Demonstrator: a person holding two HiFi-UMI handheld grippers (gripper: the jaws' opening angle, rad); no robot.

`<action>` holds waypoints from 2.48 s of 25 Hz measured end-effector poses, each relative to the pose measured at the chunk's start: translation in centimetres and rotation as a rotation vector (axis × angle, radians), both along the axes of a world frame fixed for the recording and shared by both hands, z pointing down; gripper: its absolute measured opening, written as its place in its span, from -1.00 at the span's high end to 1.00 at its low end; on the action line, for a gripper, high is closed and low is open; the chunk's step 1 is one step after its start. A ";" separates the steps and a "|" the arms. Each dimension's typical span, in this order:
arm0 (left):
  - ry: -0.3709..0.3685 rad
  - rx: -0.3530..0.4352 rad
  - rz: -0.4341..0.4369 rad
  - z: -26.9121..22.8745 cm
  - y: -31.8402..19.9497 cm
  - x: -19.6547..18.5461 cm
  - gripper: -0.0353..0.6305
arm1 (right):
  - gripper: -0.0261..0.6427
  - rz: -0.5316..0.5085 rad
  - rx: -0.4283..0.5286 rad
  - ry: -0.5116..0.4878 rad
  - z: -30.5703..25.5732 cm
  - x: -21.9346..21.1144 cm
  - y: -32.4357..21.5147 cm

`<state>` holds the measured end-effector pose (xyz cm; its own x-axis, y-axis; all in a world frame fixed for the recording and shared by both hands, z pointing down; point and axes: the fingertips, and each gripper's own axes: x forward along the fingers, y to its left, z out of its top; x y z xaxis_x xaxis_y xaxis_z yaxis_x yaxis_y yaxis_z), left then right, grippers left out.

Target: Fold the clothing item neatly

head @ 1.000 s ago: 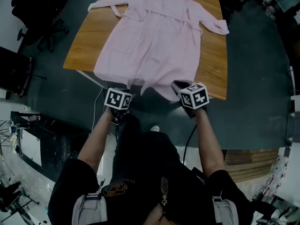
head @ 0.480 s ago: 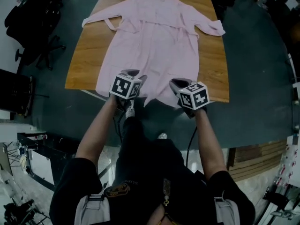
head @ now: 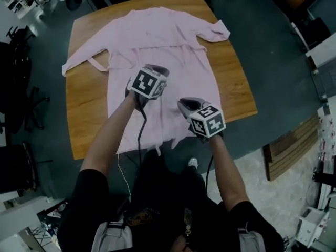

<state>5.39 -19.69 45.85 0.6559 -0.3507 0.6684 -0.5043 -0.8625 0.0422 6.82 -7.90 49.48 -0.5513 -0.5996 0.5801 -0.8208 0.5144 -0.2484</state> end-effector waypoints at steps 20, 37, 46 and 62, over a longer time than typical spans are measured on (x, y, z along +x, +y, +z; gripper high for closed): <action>-0.346 0.275 0.648 10.4 -13.7 11.2 0.87 | 0.82 0.399 -0.025 -0.092 4.0 1.0 -8.4; -0.301 0.290 0.890 12.5 -14.2 13.0 0.79 | 0.65 0.721 -0.162 0.167 8.4 5.9 -6.5; -0.314 0.329 0.929 8.8 -14.9 8.9 0.83 | 0.88 0.716 -0.179 0.201 6.9 5.1 -5.7; -0.500 0.200 0.915 12.4 -17.8 0.8 0.81 | 0.83 0.577 -0.224 0.231 9.0 0.0 -5.5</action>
